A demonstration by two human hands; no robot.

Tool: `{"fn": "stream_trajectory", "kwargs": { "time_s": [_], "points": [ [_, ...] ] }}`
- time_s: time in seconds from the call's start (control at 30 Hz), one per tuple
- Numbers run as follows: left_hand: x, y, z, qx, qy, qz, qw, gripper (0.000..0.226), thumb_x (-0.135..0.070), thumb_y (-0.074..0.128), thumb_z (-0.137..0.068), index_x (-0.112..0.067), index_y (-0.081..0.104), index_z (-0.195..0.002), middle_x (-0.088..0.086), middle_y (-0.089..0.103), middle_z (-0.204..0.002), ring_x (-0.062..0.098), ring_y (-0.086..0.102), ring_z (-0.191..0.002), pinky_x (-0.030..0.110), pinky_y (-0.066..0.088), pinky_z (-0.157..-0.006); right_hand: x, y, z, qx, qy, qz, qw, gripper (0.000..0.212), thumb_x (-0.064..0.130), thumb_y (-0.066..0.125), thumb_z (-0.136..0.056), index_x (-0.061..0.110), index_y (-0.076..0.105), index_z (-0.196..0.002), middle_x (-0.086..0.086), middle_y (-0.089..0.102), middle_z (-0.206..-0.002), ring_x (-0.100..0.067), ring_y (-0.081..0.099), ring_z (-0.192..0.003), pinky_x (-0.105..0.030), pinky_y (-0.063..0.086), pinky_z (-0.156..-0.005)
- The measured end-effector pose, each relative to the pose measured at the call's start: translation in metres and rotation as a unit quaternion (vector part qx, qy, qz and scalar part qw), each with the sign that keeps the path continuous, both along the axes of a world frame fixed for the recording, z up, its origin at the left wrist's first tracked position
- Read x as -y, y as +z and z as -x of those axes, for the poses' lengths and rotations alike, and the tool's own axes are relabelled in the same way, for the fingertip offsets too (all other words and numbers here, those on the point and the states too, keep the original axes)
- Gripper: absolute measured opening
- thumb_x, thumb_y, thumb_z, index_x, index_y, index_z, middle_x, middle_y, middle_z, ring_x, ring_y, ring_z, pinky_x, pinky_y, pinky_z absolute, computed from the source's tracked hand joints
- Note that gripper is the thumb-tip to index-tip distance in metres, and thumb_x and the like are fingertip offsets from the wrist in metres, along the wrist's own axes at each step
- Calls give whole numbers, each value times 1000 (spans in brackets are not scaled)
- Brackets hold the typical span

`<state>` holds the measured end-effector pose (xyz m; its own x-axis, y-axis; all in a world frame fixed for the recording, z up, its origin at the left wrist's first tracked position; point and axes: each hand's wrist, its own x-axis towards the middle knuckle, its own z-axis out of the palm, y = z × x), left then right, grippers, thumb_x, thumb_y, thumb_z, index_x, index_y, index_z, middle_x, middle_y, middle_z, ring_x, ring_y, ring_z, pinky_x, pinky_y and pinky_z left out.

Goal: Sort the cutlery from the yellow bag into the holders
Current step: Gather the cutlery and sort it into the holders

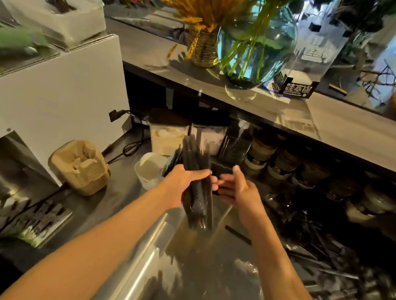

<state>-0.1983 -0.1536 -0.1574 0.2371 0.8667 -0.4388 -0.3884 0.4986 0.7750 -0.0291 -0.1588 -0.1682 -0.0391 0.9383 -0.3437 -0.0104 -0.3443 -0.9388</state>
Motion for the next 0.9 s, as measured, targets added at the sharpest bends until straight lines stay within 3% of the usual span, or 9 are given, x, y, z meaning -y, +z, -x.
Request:
{"fn": "stream_trajectory", "kwargs": {
  "time_s": [0.13,0.27,0.43,0.5,0.57,0.63,0.7,0.8,0.9],
  "points": [
    [-3,-2,-1,-36,-59,-62,996,24,-6,60,-96,-4,67,-118,19,73,-101,32,73,-94,41,59,-79,-15,20,15,14,43,-74,996,37,35,55,-102,6,73,-87,-8,62,-67,-21,60,-60,-31,50,-57],
    [-11,-4,0,-28,-77,-47,996,27,-2,55,-98,-2,64,-123,24,72,-105,36,72,-97,43,59,-82,-25,21,22,66,30,-73,995,32,20,63,-99,-7,73,-85,-11,59,-59,-23,53,-50,-29,43,-47],
    [-23,-10,5,-38,-78,-26,996,23,-8,58,-97,-4,70,-116,24,70,-112,36,70,-103,48,56,-91,-32,20,22,46,-36,-54,997,28,17,54,-103,0,72,-92,-17,72,-77,-29,67,-64,-36,56,-60],
    [-26,-10,5,-22,-71,1,997,18,-7,60,-96,-4,70,-111,20,72,-100,32,72,-92,45,59,-82,-36,20,22,23,-96,-47,994,22,18,51,-104,8,69,-96,-11,73,-77,-25,73,-70,-37,61,-66],
    [-27,-10,4,0,-76,9,997,19,-5,60,-96,1,67,-113,17,69,-89,27,70,-84,42,60,-75,-41,20,18,-1,-145,-47,988,18,20,50,-104,12,65,-97,-6,62,-66,-18,65,-56,-33,56,-56],
    [-29,-12,4,-7,-90,1,996,25,-5,61,-95,6,64,-118,16,66,-87,26,69,-82,42,59,-75,-44,23,14,16,-137,-47,989,13,24,57,-101,15,64,-95,4,50,-60,-9,45,-47,-26,38,-45],
    [-30,-13,4,-18,-103,-11,994,27,-6,63,-95,8,63,-119,16,66,-87,26,69,-80,41,58,-76,-46,24,13,33,-80,-30,996,11,27,66,-96,17,67,-91,11,51,-55,-4,39,-45,-21,29,-42],
    [-32,-16,3,-30,-111,-23,993,24,-6,63,-96,7,64,-116,19,68,-90,29,69,-81,42,56,-76,-48,22,17,53,-22,-1,998,4,19,71,-92,15,71,-91,7,59,-60,-4,47,-47,-18,34,-42],
    [-35,-17,3,-37,-113,-30,992,14,-5,62,-95,1,64,-109,18,68,-86,29,70,-80,40,58,-73,-52,15,14,51,-60,5,997,9,10,73,-89,15,70,-96,0,67,-73,-10,59,-61,-21,39,-49]
  ]
}}
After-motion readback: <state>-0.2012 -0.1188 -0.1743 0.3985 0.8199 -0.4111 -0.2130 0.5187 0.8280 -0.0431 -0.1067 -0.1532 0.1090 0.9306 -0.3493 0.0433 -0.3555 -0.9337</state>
